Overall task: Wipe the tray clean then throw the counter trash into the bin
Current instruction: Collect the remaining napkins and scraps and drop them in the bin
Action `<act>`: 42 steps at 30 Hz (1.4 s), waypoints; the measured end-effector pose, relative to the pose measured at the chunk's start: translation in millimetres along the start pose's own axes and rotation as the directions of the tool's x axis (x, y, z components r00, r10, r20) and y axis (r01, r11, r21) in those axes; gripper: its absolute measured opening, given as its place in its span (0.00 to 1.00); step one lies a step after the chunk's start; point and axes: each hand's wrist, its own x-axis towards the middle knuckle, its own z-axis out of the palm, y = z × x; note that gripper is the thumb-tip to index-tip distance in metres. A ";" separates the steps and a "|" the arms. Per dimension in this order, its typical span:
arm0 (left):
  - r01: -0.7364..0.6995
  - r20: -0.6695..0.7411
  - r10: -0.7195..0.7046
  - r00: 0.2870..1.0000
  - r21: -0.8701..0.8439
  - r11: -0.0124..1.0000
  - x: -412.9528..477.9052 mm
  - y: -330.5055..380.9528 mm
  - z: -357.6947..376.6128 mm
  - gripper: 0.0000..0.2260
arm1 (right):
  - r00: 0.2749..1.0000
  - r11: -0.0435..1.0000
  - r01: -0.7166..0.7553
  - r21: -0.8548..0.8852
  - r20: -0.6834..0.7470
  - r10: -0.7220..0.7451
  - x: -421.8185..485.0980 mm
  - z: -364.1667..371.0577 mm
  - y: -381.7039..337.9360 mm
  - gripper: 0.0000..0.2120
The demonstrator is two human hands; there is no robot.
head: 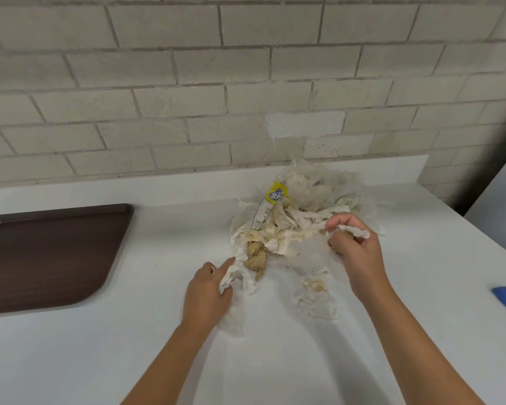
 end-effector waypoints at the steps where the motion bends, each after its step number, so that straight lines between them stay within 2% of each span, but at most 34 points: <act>1: -0.012 0.018 0.011 1.000 0.034 0.999 0.8 -0.7 0.4 0.19 | 1.000 0.997 -0.024 -0.073 0.005 0.025 -3.6 -1.5 9.5 0.06; 3: -0.013 0.039 0.009 0.999 0.095 0.995 1.5 -0.3 0.2 0.13 | 0.994 0.947 -0.093 -0.306 0.026 0.106 -13.0 -1.5 35.0 0.10; 4: -0.014 0.037 0.009 0.999 0.113 0.994 1.3 0.1 0.3 0.12 | 0.989 0.889 -0.109 -0.444 0.042 0.142 -18.4 -0.5 48.9 0.10; 5: -0.029 0.025 0.026 0.999 0.125 0.992 1.2 0.8 0.7 0.13 | 0.983 0.796 -0.107 -0.595 0.057 0.175 -23.6 0.9 61.4 0.12; 7: -0.058 -0.026 0.062 0.998 0.136 0.989 0.4 3.0 1.9 0.16 | 0.971 0.532 -0.045 -0.846 0.088 0.223 -29.5 2.6 86.0 0.29; 9: -0.061 -0.051 0.068 0.996 0.129 0.990 -1.4 7.2 1.9 0.20 | 0.970 0.294 0.035 -0.955 0.104 0.221 -32.1 5.3 104.3 0.43; 10: -0.062 -0.054 0.070 0.996 0.135 0.989 -2.8 8.6 2.3 0.22 | 0.976 0.236 0.065 -0.969 0.111 0.188 -32.9 5.6 111.8 0.44; 11: -0.062 -0.048 0.070 0.996 0.151 0.986 -3.9 9.2 3.0 0.24 | 0.983 0.218 0.104 -0.970 0.133 0.126 -33.6 4.7 118.4 0.41; 13: -0.061 -0.040 0.070 0.997 0.194 0.979 -5.1 9.9 4.2 0.24 | 0.984 0.245 0.179 -0.953 0.176 -0.036 -33.9 1.1 129.0 0.28; 15: -0.058 -0.067 0.072 0.995 0.199 0.978 -4.3 10.6 5.8 0.20 | 0.982 0.319 0.191 -0.928 0.178 -0.070 -32.7 -0.3 131.9 0.18; 20: -0.096 -0.109 0.121 0.987 0.204 0.974 -4.6 13.3 9.7 0.14 | 0.970 0.459 0.240 -0.856 0.228 -0.082 -35.1 -0.1 124.9 0.09; 21: -0.092 -0.092 0.111 0.990 0.193 0.977 -4.8 13.3 8.9 0.13 | 0.979 0.524 0.199 -0.828 0.185 -0.080 -35.6 -1.2 121.5 0.08; 24: -0.037 -0.056 0.040 0.998 0.066 0.997 -7.6 17.8 4.4 0.10 | 0.999 0.749 0.027 -0.662 0.034 -0.007 -36.6 -7.9 106.4 0.18; 26: 0.138 -0.084 -0.149 0.985 -0.124 0.983 -9.0 27.6 -1.5 0.09 | 1.000 0.854 0.009 -0.520 -0.011 -0.017 -38.9 -15.0 90.8 0.20; 28: 0.289 -0.057 -0.318 0.947 -0.288 0.913 -9.8 43.2 -7.4 0.09 | 0.999 0.923 -0.021 -0.384 -0.054 0.000 -42.4 -25.0 72.4 0.19; 30: 0.325 -0.044 -0.378 0.925 -0.426 0.844 -10.1 63.4 -15.9 0.11 | 0.996 0.959 -0.039 -0.279 -0.084 0.016 -46.9 -37.9 55.8 0.15; 33: 0.341 0.003 -0.400 0.917 -0.526 0.779 -9.1 104.1 -27.6 0.14 | 0.993 0.987 -0.017 -0.158 -0.115 -0.001 -57.9 -65.3 33.0 0.12; 39: 0.284 0.167 -0.232 0.958 -0.656 0.699 -48.8 224.5 -15.7 0.06 | 0.989 0.995 -0.001 -0.097 -0.145 -0.013 -96.9 -158.8 0.2 0.11; 42: 0.277 0.236 -0.153 0.960 -0.700 0.658 -87.8 286.6 5.1 0.08 | 0.997 0.990 -0.023 -0.140 -0.081 0.012 -128.7 -215.4 -5.6 0.11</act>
